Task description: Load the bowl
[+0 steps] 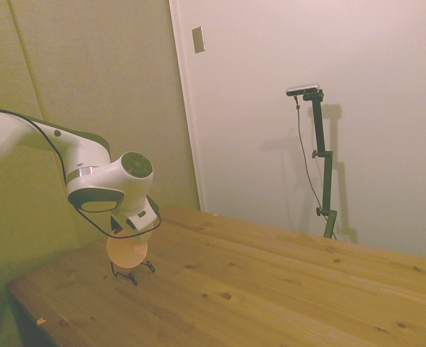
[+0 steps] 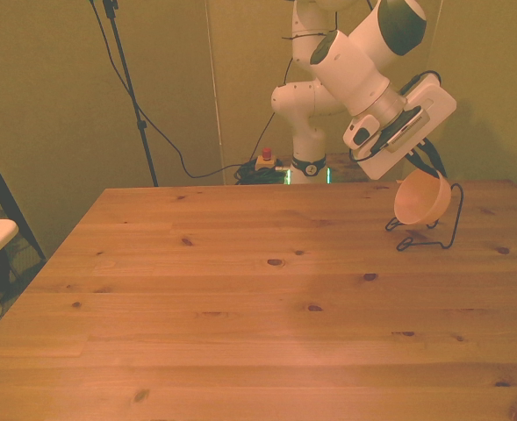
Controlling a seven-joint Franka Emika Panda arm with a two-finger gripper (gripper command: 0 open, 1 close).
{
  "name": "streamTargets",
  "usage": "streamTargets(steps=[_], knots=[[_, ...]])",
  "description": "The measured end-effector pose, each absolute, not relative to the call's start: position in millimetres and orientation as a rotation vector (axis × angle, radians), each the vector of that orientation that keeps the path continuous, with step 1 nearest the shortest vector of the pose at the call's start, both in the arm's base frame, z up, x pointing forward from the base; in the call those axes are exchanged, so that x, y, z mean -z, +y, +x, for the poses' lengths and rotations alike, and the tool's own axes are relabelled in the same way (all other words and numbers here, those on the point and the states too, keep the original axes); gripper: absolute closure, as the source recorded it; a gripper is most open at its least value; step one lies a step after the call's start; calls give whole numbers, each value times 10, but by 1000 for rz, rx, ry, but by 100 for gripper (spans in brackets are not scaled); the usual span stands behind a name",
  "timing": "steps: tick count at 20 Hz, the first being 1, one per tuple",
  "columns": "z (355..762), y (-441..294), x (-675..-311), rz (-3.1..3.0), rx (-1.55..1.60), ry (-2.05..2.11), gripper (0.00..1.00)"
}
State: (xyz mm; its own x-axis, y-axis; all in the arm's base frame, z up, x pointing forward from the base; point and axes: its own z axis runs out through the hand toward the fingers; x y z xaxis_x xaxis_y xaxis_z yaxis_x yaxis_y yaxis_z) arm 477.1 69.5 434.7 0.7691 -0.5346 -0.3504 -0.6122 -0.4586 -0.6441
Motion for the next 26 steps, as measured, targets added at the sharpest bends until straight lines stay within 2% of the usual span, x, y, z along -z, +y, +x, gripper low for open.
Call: streamTargets(steps=[26], knots=[[5012, 856, -4015, -2137, -180, 794, 100]])
